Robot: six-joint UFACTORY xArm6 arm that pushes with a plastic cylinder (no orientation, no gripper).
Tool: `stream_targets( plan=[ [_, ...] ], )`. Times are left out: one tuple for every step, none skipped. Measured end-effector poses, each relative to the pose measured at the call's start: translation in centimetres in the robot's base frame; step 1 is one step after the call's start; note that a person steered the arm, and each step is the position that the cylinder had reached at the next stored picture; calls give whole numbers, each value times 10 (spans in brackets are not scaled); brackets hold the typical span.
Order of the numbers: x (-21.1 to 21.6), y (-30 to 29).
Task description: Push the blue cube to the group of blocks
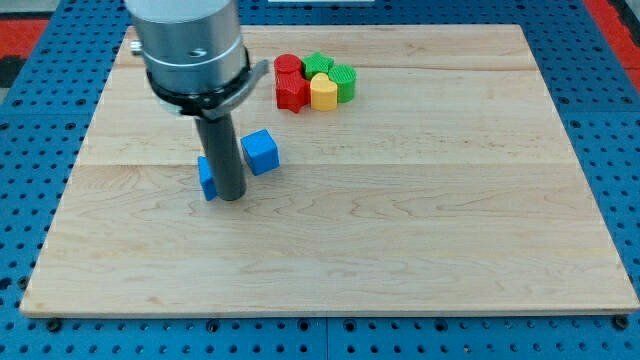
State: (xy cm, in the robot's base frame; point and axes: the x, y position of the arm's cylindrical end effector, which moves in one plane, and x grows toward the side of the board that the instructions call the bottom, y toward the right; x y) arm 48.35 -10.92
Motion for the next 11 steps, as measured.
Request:
stream_targets(
  plan=[
    [-4, 3],
    [-25, 28],
    [-55, 52],
    [-72, 62],
    [-92, 36],
    [-112, 19],
    [-125, 26],
    [-122, 52],
    [-110, 81],
    [-93, 60],
    [-51, 76]
  ],
)
